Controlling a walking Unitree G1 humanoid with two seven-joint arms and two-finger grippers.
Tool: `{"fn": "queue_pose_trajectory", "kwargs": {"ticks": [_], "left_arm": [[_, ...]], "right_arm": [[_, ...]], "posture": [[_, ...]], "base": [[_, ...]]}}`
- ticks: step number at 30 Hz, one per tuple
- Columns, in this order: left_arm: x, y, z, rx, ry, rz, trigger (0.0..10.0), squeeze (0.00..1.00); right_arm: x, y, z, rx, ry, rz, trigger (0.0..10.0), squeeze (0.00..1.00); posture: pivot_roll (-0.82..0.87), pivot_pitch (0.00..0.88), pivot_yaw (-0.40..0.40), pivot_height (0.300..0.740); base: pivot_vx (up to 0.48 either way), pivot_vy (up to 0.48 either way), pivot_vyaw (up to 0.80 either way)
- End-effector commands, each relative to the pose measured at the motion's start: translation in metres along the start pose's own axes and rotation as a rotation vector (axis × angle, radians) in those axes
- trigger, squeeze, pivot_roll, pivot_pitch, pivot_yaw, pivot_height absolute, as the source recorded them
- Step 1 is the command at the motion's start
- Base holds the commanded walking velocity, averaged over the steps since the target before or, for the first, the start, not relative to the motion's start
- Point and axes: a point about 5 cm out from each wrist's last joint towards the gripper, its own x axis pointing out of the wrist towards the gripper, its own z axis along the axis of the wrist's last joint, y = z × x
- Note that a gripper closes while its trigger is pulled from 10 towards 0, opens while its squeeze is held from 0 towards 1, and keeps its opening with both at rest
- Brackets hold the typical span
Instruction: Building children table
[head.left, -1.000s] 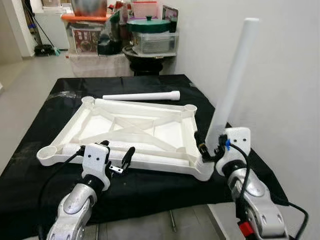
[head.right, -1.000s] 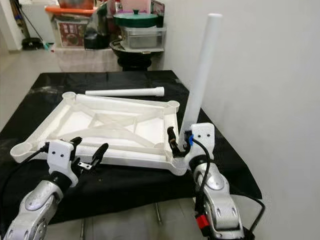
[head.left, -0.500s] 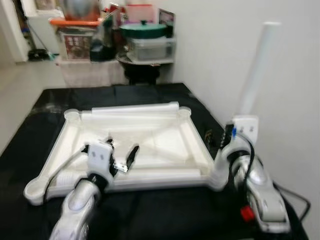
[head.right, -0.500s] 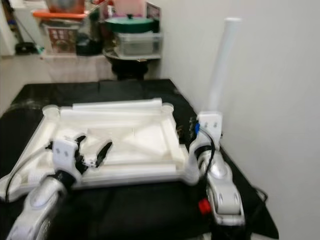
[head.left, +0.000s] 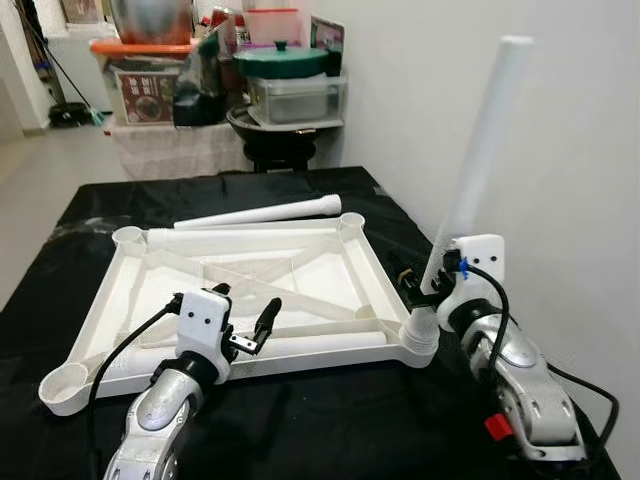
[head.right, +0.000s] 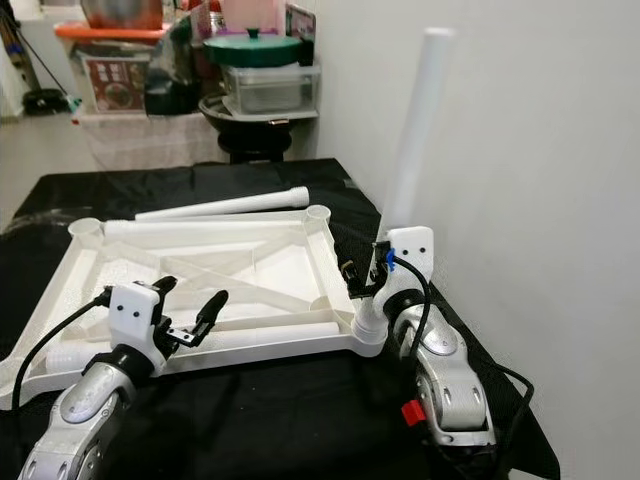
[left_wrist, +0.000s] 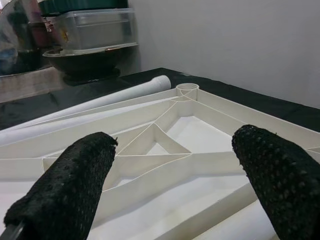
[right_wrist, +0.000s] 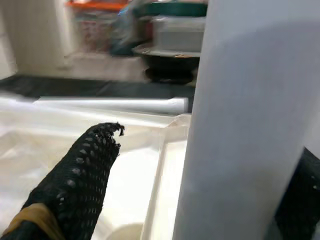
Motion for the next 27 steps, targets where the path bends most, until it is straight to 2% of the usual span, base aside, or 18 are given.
{"fn": "queue_pose_trajectory", "kwargs": {"ticks": [1,3,4,10,12,13,15,21,25,26,27], "left_arm": [[0.0,-0.002,-0.003,-0.003,0.019,-0.017,10.0,0.0],[0.0,-0.002,-0.003,-0.003,0.019,-0.017,10.0,0.0],[0.001,-0.004,-0.005,-0.006,0.024,-0.024,10.0,0.0],[0.001,-0.005,-0.005,-0.006,0.025,-0.026,10.0,0.0],[0.001,-0.004,-0.005,-0.004,0.027,-0.026,10.0,0.0],[0.001,-0.004,-0.005,-0.004,0.027,-0.026,10.0,0.0],[0.001,-0.003,-0.006,-0.003,0.03,-0.026,10.0,0.0],[0.002,-0.005,-0.006,-0.006,0.031,-0.031,10.0,0.0],[0.002,-0.006,-0.006,-0.006,0.03,-0.035,10.0,0.0],[0.002,-0.006,-0.006,-0.005,0.031,-0.036,10.0,0.0],[0.002,-0.005,-0.006,-0.003,0.031,-0.036,10.0,0.0]], "right_arm": [[-0.003,0.007,-0.008,0.021,0.055,0.212,10.0,0.0],[-0.003,0.007,-0.008,0.021,0.055,0.212,10.0,0.0],[-0.007,0.007,-0.017,0.003,0.101,0.336,10.0,0.0],[-0.008,0.009,-0.022,0.0,0.121,0.39,10.0,0.0],[-0.017,0.017,-0.028,0.0,0.158,0.516,10.0,0.0],[-0.017,0.017,-0.028,0.0,0.158,0.516,10.0,0.0],[-0.024,0.022,-0.034,0.003,0.187,0.604,10.0,0.0],[-0.018,0.022,-0.037,0.038,0.167,0.581,10.0,0.0],[-0.009,0.018,-0.031,0.055,0.103,0.542,10.0,0.0],[-0.006,0.014,-0.026,0.061,0.071,0.523,9.5,0.0],[-0.003,0.011,-0.019,0.072,0.033,0.519,10.0,0.0]], "posture": [[0.04,0.0,-0.059,0.74],[0.04,0.0,-0.059,0.74],[0.04,0.0,-0.061,0.74],[0.04,0.0,-0.06,0.74],[0.05,0.0,-0.061,0.74],[0.05,0.0,-0.061,0.74],[0.04,0.0,-0.058,0.74],[0.04,0.0,-0.056,0.74],[0.04,0.0,-0.057,0.74],[0.05,0.0,-0.056,0.74],[0.05,0.0,-0.055,0.74]], "base": [[0.0,0.0,0.0],[0.0,0.0,0.0],[0.0,0.0,0.0],[0.0,0.0,0.0],[0.0,0.0,0.0],[0.0,0.0,0.0],[0.0,0.0,0.0],[0.0,0.0,0.0],[0.0,0.0,0.0],[0.0,0.0,0.0],[0.0,0.0,0.0]]}}
